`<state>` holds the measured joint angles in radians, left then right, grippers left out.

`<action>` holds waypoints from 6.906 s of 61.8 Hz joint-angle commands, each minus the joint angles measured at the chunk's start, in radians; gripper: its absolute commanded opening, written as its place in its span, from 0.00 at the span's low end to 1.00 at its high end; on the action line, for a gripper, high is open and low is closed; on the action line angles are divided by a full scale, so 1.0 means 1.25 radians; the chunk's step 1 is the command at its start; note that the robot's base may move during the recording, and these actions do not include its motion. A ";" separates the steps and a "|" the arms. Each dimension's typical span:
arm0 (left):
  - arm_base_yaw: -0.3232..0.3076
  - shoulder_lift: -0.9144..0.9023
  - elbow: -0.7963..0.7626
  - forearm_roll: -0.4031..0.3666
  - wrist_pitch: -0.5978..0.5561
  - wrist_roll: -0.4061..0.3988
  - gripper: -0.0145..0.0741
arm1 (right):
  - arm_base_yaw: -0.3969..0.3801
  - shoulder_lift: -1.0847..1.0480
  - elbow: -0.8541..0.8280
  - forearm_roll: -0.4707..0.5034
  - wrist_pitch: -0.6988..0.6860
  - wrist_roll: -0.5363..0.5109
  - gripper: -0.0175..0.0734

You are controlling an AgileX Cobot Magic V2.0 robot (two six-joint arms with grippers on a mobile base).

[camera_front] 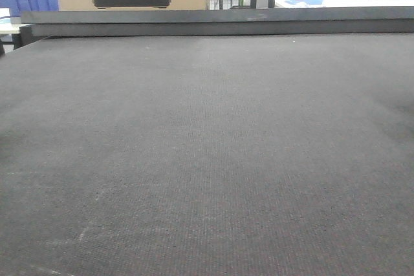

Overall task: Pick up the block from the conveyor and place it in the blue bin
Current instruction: 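Grasp the green block with left gripper, blue block with right gripper, then lift both held blocks up off the conveyor belt, then drive away from the conveyor holding both blocks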

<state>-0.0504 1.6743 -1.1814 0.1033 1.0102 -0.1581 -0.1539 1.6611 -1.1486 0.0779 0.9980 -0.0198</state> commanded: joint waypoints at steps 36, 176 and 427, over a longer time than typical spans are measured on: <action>-0.002 0.052 0.000 -0.032 -0.019 0.019 0.04 | -0.002 -0.123 0.002 0.015 -0.009 -0.006 0.01; 0.022 -1.015 0.488 -0.115 -0.636 0.138 0.04 | -0.001 -1.070 0.460 0.030 -0.579 -0.026 0.01; -0.010 -1.019 0.488 -0.115 -0.636 0.138 0.04 | 0.101 -1.077 0.460 0.048 -0.618 -0.026 0.01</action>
<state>-0.0598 0.4060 -0.5699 -0.0425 0.2297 0.0236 -0.0296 0.3182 -0.5754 0.1391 0.2476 -0.0446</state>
